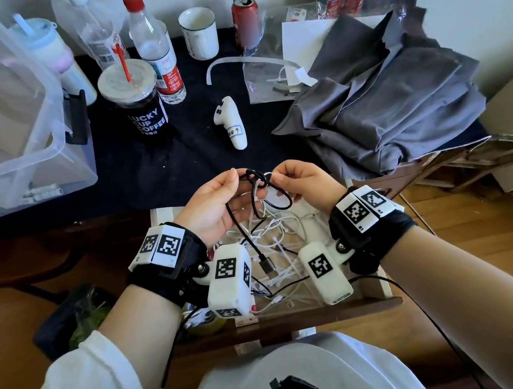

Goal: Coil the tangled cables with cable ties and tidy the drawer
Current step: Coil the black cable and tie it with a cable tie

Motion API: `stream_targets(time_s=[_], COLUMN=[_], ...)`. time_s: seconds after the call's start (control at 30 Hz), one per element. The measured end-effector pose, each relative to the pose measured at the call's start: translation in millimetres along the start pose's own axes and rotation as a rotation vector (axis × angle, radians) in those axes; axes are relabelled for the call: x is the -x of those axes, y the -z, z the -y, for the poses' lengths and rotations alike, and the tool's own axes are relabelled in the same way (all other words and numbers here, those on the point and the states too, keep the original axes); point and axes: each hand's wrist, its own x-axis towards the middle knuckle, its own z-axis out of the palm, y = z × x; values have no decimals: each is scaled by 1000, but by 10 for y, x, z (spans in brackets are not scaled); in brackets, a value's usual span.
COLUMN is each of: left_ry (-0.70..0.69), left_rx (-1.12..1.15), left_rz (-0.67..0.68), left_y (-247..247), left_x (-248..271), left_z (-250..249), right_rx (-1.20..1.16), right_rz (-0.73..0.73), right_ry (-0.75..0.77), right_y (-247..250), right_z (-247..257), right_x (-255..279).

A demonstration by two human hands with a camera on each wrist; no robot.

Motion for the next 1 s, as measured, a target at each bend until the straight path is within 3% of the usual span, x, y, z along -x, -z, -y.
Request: stream_targets(time_s=[0.73,1.0], left_ry=[18,41], left_rx=[-39,-101], left_rz=[54,70], left_y=[-54,-111], left_x=[-17,-10], left_z=[-45,-59], right_rx=[-87,-10], right_rz=[-72,-140], right_ry=[36,15], right_y=[117,123], right_z=[53,37], right_x=[-1,-8])
